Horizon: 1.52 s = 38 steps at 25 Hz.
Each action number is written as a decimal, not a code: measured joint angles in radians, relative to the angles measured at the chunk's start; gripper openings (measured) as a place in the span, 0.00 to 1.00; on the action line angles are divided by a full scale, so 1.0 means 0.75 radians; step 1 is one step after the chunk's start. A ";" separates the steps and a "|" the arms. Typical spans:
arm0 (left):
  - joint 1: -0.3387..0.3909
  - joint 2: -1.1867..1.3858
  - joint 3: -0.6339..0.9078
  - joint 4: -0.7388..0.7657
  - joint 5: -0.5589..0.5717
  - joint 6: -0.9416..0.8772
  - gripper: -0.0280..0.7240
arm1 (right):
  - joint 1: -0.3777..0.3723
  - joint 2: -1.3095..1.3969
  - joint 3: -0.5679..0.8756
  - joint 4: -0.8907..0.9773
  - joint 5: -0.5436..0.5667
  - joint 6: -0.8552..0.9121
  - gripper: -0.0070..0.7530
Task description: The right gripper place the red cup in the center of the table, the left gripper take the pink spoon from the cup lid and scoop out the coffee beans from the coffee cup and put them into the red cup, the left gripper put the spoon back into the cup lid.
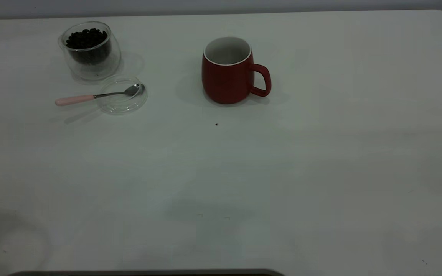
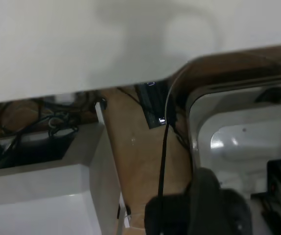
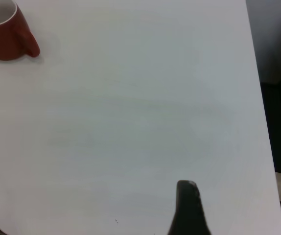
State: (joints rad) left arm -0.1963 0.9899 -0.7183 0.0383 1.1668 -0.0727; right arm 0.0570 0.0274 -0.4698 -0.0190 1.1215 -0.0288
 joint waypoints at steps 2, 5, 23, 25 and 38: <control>0.000 -0.119 0.088 0.000 -0.005 0.004 0.69 | 0.000 0.000 0.000 0.000 0.000 0.000 0.78; 0.000 -0.281 0.199 -0.001 -0.030 0.005 0.69 | 0.000 0.000 0.000 0.000 0.001 0.000 0.78; 0.107 -1.214 0.309 -0.035 -0.058 0.060 0.69 | 0.000 0.000 0.000 0.000 0.001 0.000 0.78; 0.167 -1.284 0.309 -0.034 -0.055 0.060 0.69 | 0.000 0.000 0.000 0.000 0.001 0.000 0.78; 0.214 -1.344 0.309 -0.034 -0.033 0.061 0.69 | 0.000 0.000 0.000 0.000 0.001 0.000 0.78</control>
State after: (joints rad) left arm -0.0357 -0.0182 -0.4868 0.0126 1.1417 -0.0273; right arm 0.0570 0.0274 -0.4698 -0.0190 1.1223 -0.0288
